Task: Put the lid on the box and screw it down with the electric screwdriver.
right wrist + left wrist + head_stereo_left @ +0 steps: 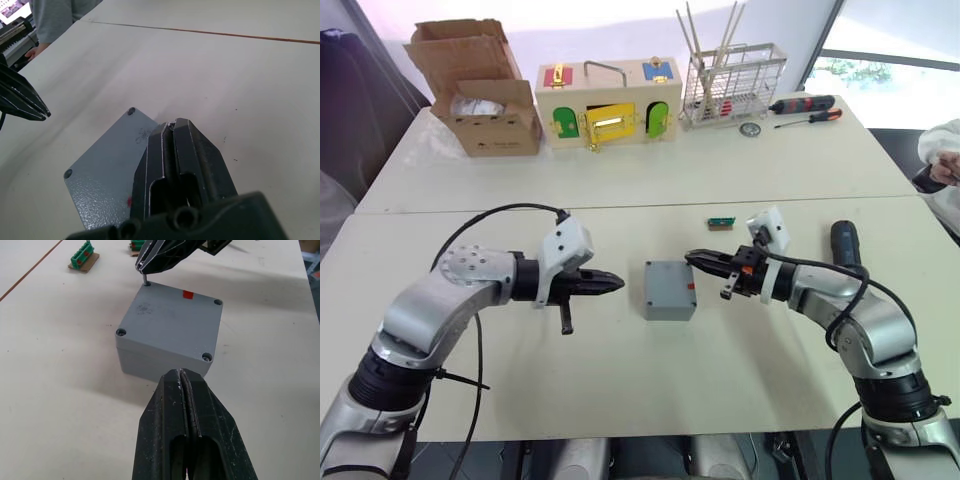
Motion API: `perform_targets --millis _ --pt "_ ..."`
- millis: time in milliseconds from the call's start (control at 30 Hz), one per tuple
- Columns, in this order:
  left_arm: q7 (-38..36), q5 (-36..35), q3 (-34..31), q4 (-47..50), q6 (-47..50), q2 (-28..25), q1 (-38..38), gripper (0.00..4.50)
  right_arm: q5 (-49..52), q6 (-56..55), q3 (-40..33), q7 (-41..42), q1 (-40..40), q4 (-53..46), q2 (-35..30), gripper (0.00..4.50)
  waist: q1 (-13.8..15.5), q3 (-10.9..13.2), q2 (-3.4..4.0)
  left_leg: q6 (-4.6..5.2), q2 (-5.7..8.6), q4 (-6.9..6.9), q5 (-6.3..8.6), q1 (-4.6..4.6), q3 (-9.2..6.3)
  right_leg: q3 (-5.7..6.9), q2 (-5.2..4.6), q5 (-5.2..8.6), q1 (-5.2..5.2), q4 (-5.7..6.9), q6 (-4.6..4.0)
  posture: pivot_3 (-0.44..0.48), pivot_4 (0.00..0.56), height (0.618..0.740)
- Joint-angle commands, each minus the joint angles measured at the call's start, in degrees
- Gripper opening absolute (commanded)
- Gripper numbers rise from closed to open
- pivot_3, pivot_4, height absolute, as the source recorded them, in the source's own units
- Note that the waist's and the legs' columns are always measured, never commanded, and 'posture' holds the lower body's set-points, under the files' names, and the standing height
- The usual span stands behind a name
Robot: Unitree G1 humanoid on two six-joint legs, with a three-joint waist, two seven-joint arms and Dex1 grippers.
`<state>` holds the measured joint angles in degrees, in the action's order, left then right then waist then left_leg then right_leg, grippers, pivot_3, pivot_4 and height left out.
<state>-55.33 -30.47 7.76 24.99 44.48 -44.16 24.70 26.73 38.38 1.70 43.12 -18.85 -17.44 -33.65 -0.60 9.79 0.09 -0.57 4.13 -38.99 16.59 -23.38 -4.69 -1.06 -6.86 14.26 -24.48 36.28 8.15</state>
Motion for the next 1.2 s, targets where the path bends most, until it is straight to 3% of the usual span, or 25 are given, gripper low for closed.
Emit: perform_targets --millis 33,567,800,900,1000,1200 --pt "0.3 -0.14 -0.51 0.83 -0.51 0.37 0.67 0.0 -0.3 -1.32 -0.62 -0.01 -0.53 -0.45 -0.04 0.05 0.01 0.0 0.0 0.0 0.0 0.0 0.0 0.0 0.0 0.0 0.0 0.0 0.0 0.0 0.0 0.0 0.15 0.73" --pt "0.42 0.4 -0.03 0.3 -1.19 0.89 1.08 0.0 -3.96 -3.83 1.96 1.85 0.54 0.76 -0.67 0.05 -0.02 0.0 0.0 0.0 0.0 0.0 0.0 0.0 0.0 0.0 0.0 0.0 0.0 0.0 0.0 0.0 0.15 0.73" --pt "0.56 0.51 0.0 0.19 -1.54 1.15 1.11 0.0 -3.83 -3.67 1.0 3.09 0.71 -0.01 -2.28 3.35 -0.01 0.0 0.0 0.0 0.0 0.0 0.0 0.0 0.0 0.0 0.0 0.0 0.0 0.0 0.0 0.0 0.15 0.73" --pt "0.5 0.36 0.14 0.11 -1.72 1.67 1.45 0.0 -3.96 -3.5 -0.33 2.86 0.42 -0.84 -3.5 4.38 0.04 0.0 0.0 0.0 0.0 -0.01 0.0 0.0 0.0 0.0 0.0 0.0 0.0 0.0 0.0 0.0 0.15 0.73" --pt "0.14 -0.52 0.19 0.02 -1.86 3.14 2.3 0.0 -1.3 -0.26 -4.12 2.72 -0.32 -2.95 -5.97 4.48 0.16 0.0 0.0 0.0 0.01 -0.02 0.0 0.0 0.0 0.0 -0.01 0.0 0.01 0.0 0.0 0.0 0.15 0.73" --pt "-2.01 -0.44 3.62 0.9 -4.41 7.2 4.6 0.0 11.71 18.18 -21.11 4.25 -7.34 -1.69 -19.5 4.48 0.41 0.02 0.03 0.04 0.01 -0.05 0.02 -0.01 0.03 -0.02 -0.02 0.0 0.03 -0.03 0.0 0.0 0.15 0.73"
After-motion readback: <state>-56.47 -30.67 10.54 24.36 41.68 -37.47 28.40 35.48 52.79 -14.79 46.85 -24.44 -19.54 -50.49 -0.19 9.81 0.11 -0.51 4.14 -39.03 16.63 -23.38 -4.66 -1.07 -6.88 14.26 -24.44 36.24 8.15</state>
